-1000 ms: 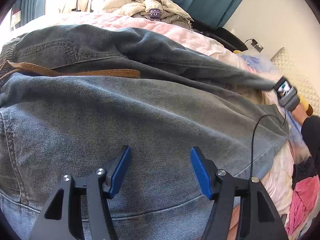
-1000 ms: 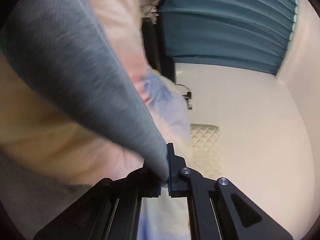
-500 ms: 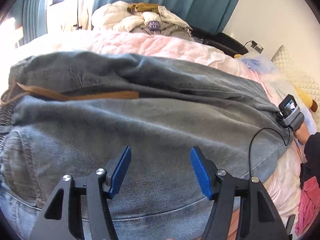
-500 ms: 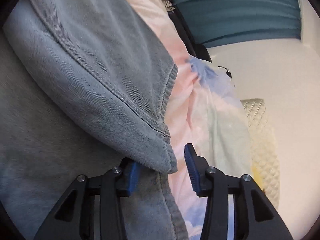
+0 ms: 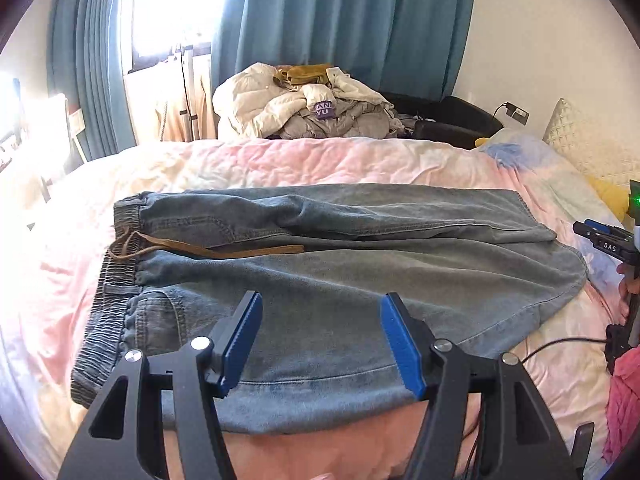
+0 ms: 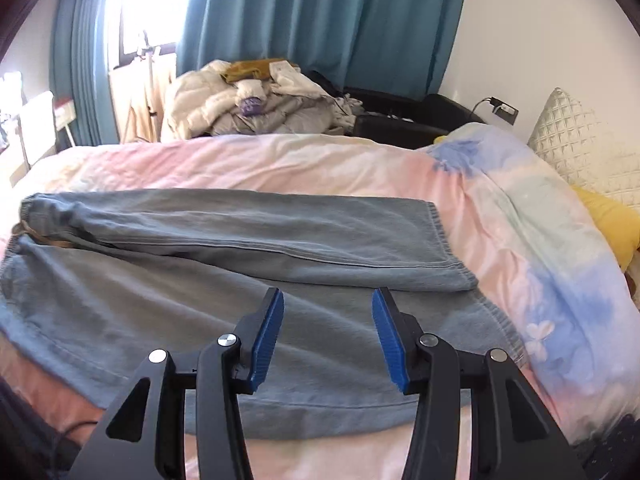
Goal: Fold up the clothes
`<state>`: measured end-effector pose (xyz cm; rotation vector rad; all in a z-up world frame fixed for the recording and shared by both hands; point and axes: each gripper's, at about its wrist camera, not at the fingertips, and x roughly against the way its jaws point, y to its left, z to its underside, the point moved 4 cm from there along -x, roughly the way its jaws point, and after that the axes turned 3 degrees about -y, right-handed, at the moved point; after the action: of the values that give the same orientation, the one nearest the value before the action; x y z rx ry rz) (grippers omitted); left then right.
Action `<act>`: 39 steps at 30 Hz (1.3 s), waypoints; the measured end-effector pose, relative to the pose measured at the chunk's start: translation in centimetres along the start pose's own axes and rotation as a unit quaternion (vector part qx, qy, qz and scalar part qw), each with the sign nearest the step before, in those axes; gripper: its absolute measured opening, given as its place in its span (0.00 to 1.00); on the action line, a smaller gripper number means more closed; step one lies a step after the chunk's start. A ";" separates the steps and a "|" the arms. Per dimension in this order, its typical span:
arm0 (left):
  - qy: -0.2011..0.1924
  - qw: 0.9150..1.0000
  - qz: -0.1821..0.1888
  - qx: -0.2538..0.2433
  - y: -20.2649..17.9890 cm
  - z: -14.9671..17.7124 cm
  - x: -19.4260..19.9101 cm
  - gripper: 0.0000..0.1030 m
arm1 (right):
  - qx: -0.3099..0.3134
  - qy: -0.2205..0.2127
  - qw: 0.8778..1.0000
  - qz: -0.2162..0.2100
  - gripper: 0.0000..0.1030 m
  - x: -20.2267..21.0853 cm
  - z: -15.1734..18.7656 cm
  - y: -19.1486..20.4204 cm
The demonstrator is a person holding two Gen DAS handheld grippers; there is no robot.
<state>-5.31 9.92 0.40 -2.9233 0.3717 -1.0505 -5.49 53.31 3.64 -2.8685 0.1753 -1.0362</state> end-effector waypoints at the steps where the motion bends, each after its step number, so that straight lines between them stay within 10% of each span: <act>1: -0.005 1.000 -0.004 -0.003 -0.2 -0.1 1.1 0.62 | -0.001 -0.007 1.000 -0.009 0.45 1.2 0.0 1.3; 14: -0.043 0.998 -0.034 -0.007 -1.5 0.9 11.2 0.62 | -0.034 -0.052 0.994 -0.092 0.45 16.1 3.5 12.1; 28: -0.040 0.998 -0.054 0.019 -2.0 4.7 15.3 0.62 | -0.063 -0.059 0.993 -0.082 0.46 20.4 8.0 16.1; 39: -0.037 0.998 -0.040 0.023 -2.7 6.9 16.5 0.62 | -0.086 -0.049 0.992 -0.077 0.76 20.5 10.6 17.2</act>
<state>11.93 8.34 5.61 -2.9482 0.2262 -0.9425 15.61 33.97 6.36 -3.1238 0.0382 -0.9451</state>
